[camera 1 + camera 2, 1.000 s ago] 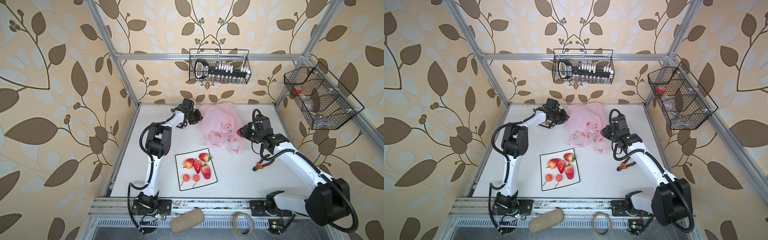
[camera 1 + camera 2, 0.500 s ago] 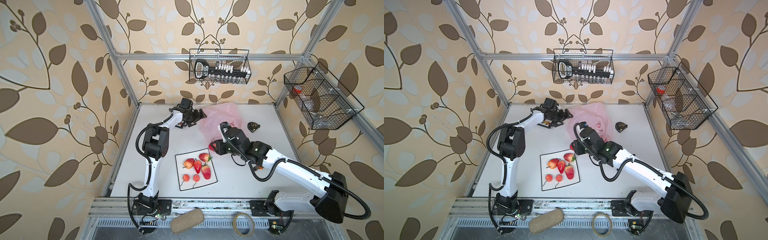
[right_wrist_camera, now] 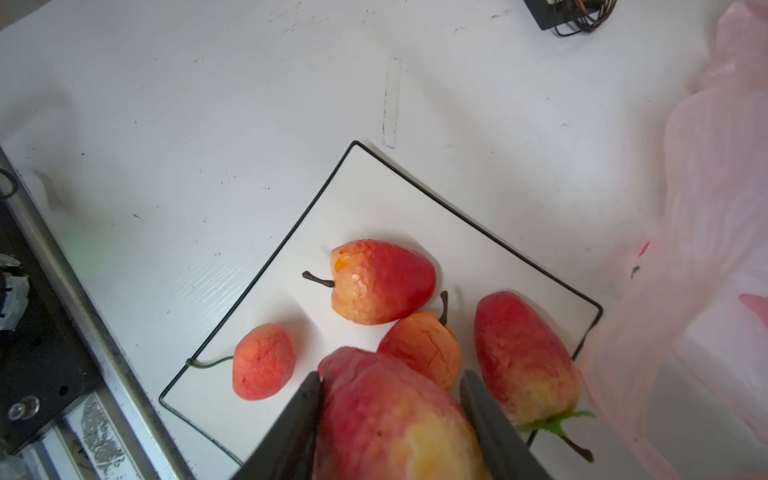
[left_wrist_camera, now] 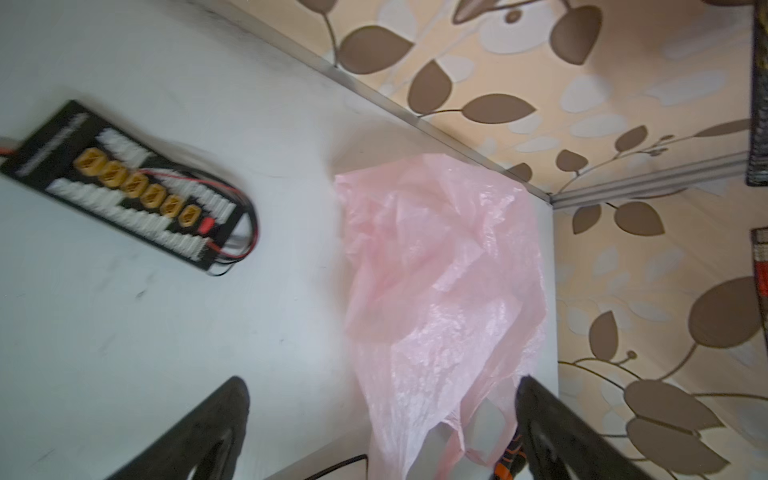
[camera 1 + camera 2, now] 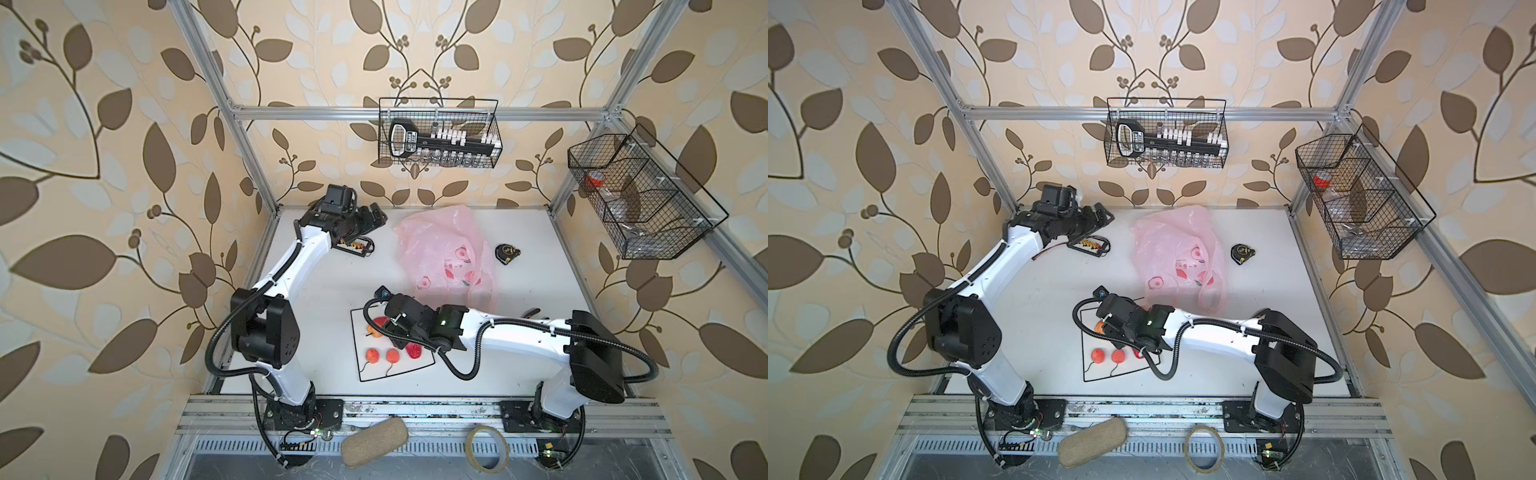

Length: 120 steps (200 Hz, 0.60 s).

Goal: Take the fake fruits out of the plastic bag
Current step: 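Carry the strawberry over the tray with the right gripper, then open the right gripper over the tray while the left gripper releases the bag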

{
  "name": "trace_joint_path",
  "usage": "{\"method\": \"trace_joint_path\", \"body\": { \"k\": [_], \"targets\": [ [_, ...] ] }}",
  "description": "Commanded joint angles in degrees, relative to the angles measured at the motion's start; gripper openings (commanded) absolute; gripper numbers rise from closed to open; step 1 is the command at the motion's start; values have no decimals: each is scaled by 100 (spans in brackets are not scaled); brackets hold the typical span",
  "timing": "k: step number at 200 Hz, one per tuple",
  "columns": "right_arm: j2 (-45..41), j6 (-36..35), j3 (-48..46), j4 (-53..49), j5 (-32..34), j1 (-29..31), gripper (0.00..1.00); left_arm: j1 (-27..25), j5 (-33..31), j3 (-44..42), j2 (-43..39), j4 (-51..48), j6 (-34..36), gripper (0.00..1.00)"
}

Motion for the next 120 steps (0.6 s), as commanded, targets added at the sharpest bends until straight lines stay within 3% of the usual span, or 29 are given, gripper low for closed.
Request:
{"method": "trace_joint_path", "body": {
  "k": [1,86,120],
  "targets": [
    [178,-346,176,115,106,114,36,199,-727,-534,-669,-213,-70,99],
    [716,-472,30,554,-196,154,40,374,-1733,-1921,-2211,-529,-170,99],
    [802,-502,-40,643,-184,155,49,392,-2128,-2151,-2517,-599,-219,99]
  ]
}}
